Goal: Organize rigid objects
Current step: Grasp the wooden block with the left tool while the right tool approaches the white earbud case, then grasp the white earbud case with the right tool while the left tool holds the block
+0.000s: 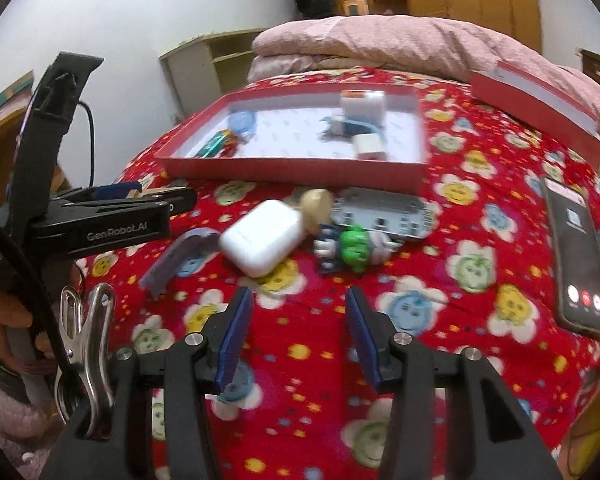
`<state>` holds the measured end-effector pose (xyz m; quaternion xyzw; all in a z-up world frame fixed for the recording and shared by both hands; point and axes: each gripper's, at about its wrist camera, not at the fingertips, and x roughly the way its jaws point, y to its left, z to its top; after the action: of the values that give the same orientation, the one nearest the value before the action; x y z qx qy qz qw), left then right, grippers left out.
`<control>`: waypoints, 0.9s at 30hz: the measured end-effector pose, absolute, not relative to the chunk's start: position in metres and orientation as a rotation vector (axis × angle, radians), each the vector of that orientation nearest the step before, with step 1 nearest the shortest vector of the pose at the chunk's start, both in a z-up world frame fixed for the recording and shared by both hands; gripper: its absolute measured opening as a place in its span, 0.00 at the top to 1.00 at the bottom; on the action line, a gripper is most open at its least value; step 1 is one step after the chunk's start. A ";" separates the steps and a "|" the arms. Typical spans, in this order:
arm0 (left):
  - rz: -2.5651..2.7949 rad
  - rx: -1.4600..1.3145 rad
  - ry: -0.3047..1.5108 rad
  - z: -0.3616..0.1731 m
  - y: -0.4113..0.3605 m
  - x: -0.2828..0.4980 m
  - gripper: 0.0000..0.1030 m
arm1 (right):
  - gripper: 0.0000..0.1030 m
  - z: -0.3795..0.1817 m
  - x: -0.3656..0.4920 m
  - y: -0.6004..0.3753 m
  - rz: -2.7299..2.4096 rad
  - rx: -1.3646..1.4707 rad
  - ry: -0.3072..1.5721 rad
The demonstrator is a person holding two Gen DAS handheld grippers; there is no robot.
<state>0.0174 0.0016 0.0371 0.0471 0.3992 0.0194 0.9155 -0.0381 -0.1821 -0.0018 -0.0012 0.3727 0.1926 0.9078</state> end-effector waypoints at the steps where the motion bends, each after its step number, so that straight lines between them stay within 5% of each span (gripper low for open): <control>1: 0.048 0.106 0.830 0.036 0.005 0.018 0.22 | 0.52 -0.002 -0.037 -0.177 0.405 -0.014 0.774; 16: 0.055 0.013 0.877 0.018 0.038 0.022 0.22 | 0.52 -0.008 0.001 -0.130 0.417 -0.132 0.791; 27: 0.044 0.012 0.868 0.016 0.035 0.022 0.22 | 0.42 -0.012 0.007 -0.125 0.438 -0.147 0.746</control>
<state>0.0218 0.0355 0.0164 0.0059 0.4204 0.0214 0.9070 0.0067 -0.1246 -0.0120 -0.0713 0.3610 0.2120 0.9053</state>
